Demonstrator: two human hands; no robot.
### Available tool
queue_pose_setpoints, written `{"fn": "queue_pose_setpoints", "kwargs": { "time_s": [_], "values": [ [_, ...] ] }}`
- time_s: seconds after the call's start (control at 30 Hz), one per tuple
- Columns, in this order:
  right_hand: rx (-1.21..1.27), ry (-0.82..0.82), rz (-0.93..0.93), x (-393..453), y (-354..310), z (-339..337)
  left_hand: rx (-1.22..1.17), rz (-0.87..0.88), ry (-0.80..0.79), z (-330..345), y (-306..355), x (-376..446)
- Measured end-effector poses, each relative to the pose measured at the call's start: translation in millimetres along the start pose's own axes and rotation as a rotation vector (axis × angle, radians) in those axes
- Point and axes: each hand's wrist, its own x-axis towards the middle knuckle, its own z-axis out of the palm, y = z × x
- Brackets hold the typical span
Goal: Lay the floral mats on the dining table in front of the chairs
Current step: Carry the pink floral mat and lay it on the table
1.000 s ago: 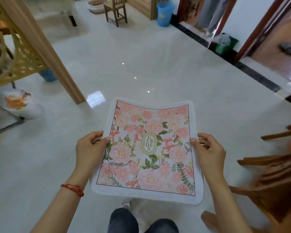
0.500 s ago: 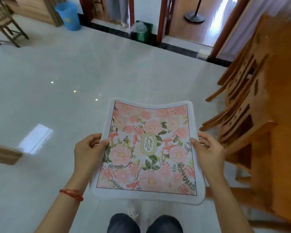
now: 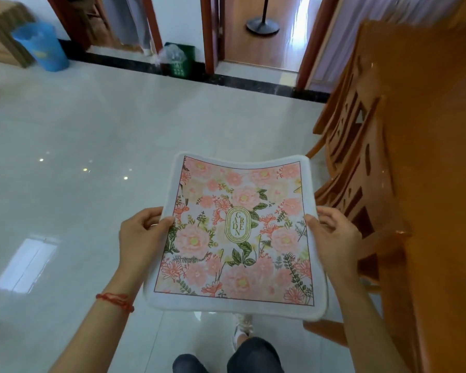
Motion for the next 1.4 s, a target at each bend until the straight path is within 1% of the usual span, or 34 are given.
{"fn": "queue_pose_setpoints", "kwargs": {
  "time_s": [0.2, 0.43, 0.63, 0.8, 1.0, 1.2, 1.4],
  "values": [
    [-0.034, 0.052, -0.056, 73, -7, -5, 0.000, 0.035, -0.020, 52, 46, 43],
    [-0.065, 0.110, 0.005, 131, -11, -3, 0.021, 0.080, -0.090, 95, 83, 100],
    [-0.080, 0.193, 0.072, 164, -19, -1, 0.037, 0.135, -0.212, 135, 114, 156],
    [-0.071, 0.365, 0.142, 186, -27, 5, 0.079, 0.191, -0.344, 164, 147, 203],
    [-0.014, 0.526, 0.204, 197, -32, 5, 0.123, 0.284, -0.522, 201, 186, 238],
    [0.012, 0.662, 0.260, 190, -32, -8, 0.168, 0.363, -0.673, 240, 208, 245],
    [0.006, 0.812, 0.299, 175, -25, -37, 0.195, 0.450, -0.799, 285, 231, 228]
  ]
}}
